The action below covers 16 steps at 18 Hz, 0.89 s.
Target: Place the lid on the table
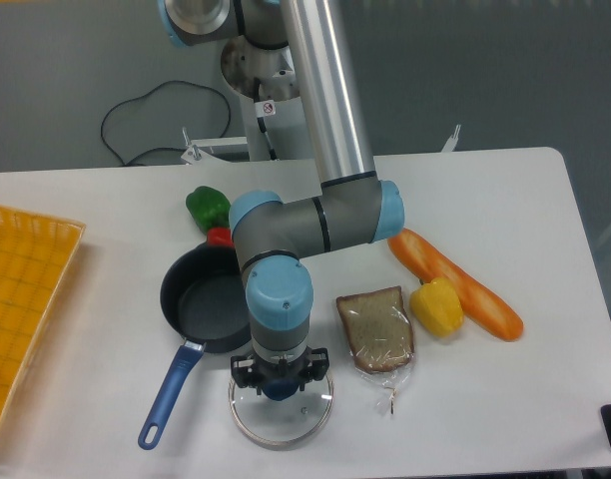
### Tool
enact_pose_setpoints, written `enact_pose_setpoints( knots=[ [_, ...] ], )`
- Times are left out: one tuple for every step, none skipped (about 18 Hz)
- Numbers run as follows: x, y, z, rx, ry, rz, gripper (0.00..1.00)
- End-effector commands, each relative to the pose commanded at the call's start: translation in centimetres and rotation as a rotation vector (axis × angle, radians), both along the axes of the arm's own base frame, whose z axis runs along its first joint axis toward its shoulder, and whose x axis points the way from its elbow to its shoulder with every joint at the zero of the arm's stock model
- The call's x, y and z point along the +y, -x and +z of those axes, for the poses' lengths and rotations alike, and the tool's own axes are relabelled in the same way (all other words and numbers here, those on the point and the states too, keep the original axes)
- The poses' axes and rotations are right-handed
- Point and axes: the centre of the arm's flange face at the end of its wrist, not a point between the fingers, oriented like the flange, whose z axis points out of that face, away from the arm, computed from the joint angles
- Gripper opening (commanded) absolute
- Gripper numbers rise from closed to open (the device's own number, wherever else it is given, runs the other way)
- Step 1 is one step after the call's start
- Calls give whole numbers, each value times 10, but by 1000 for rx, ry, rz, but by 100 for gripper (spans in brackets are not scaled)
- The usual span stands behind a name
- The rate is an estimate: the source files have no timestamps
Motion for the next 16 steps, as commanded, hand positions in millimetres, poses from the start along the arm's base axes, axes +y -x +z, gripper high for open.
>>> enact_pose_setpoints(
  knots=[
    [0, 0, 0, 3, 3, 0, 64],
    [0, 1, 1, 7, 4, 1, 64],
    [0, 1, 1, 7, 4, 1, 64],
    [0, 1, 1, 7, 4, 1, 64],
    [0, 1, 1, 8, 3, 2, 65],
    [0, 1, 0, 7, 4, 1, 66],
    [0, 1, 0, 8, 5, 1, 66],
    [0, 1, 0, 8, 5, 1, 67],
    [0, 1, 0, 8, 5, 1, 68],
    [0, 2, 0, 10, 5, 3, 68],
    [0, 2, 0, 10, 5, 1, 68],
    [0, 2, 1, 11, 4, 1, 68],
    [0, 2, 0, 11, 6, 1, 69],
    [0, 2, 0, 11, 6, 1, 69],
    [0, 2, 0, 11, 6, 1, 70],
    [0, 2, 0, 11, 6, 1, 70]
  ],
)
